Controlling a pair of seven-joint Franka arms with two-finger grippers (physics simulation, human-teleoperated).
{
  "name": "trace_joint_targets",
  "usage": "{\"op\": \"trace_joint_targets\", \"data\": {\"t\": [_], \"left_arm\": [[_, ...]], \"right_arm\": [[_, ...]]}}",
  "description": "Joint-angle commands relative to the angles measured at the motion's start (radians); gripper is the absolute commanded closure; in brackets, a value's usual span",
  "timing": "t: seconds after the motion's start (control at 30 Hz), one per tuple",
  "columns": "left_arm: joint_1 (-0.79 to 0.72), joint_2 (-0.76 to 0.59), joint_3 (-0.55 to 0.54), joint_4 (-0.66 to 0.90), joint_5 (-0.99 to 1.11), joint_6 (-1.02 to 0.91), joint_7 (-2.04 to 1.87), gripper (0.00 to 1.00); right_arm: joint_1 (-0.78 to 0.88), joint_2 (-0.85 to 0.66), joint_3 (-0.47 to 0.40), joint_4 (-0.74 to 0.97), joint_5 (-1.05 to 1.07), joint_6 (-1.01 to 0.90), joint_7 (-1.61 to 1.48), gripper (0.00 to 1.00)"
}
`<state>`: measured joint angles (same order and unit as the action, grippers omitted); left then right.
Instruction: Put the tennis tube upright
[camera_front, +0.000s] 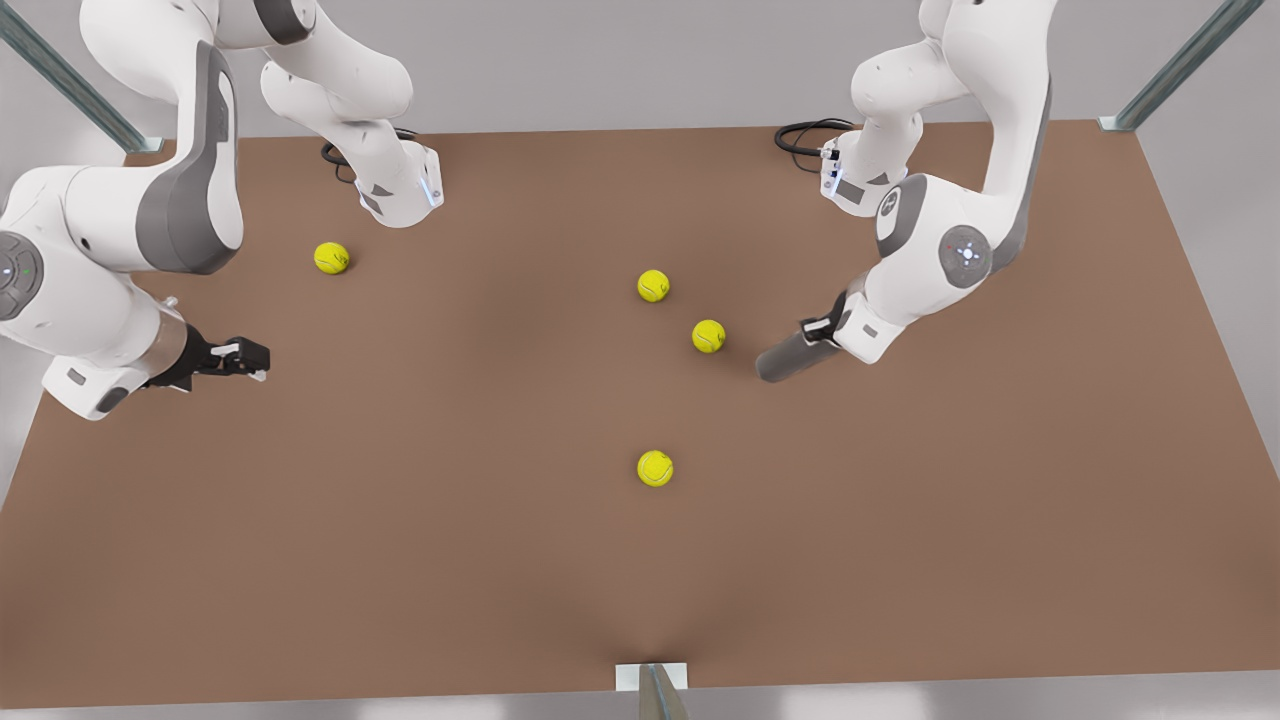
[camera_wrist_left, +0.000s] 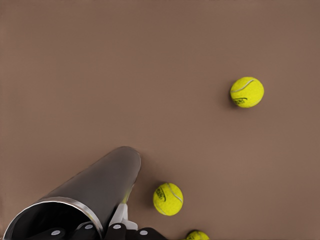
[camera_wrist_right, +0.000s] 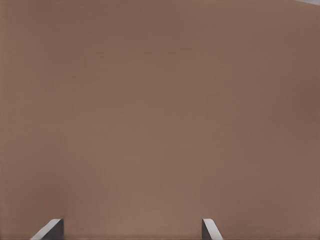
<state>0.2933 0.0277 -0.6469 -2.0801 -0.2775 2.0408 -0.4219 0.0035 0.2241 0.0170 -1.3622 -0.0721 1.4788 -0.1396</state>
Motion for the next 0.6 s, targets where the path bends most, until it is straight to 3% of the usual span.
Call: {"op": "trace_joint_targets", "data": {"t": [0.0,0.4,0.57], "left_arm": [[-0.002,0.000,0.000,0.001,0.089,-0.002,-0.012,0.79],[0.010,0.021,0.016,0.089,0.216,-0.100,-0.052,0.79],[-0.123,0.025,0.164,0.089,0.281,-0.103,-0.061,0.79]], "right_arm": [[0.000,0.000,0.000,0.000,0.000,0.000,0.000,0.00],[-0.002,0.003,0.000,0.000,0.005,0.000,-0.001,0.00],[-0.002,0.003,0.000,0.000,0.006,0.000,-0.003,0.00]]}}
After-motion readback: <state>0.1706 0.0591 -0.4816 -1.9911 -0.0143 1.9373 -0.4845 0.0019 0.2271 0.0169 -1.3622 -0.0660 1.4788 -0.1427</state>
